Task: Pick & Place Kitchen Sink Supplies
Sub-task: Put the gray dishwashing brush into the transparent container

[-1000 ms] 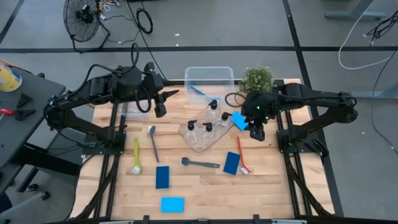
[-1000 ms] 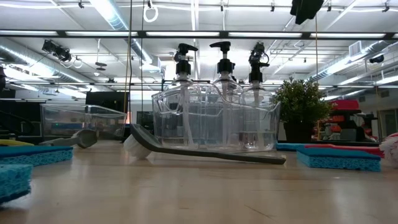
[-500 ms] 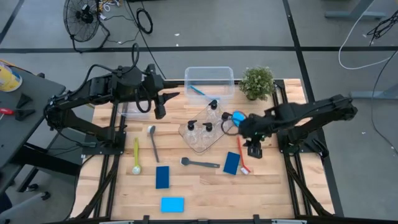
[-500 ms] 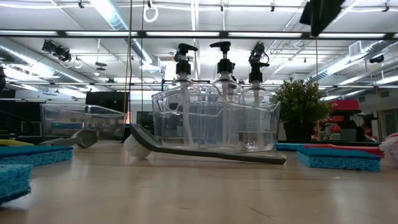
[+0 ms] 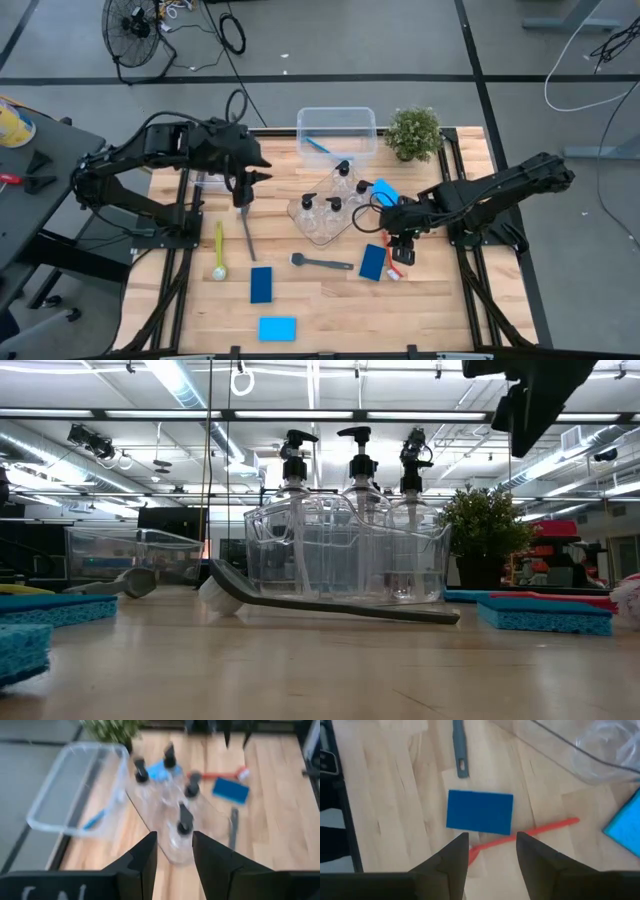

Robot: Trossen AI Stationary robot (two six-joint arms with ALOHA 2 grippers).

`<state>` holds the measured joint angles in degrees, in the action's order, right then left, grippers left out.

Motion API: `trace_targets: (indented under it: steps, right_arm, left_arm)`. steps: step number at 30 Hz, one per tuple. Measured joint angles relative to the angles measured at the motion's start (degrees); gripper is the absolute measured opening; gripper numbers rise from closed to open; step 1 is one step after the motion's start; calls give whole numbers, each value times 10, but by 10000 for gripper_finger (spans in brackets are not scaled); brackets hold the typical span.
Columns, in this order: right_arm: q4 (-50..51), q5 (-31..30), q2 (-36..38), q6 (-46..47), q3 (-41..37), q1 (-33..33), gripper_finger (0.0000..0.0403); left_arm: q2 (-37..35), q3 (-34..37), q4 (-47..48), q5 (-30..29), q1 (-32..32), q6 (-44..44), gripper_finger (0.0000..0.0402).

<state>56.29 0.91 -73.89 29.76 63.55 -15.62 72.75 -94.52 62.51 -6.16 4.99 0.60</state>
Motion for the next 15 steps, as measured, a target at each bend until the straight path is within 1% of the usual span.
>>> trace_targets:
  steps: [3, 6, 11, 15]
  right_arm:
    - [-17, 0, 0, 0, 0, 0, 165]
    - [-27, 0, 0, 0, 0, 0, 165]
    - [-29, 0, 0, 0, 0, 0, 165]
    - [-30, 0, 0, 0, 0, 0, 165]
  left_arm:
    - [0, 5, 28, 1, 0, 0, 128]
    - [-5, 29, 29, 16, 0, -1, 128]
    - [-32, 96, 7, 26, -2, -7, 128]
    - [-53, 158, -9, 39, -1, -30, 128]
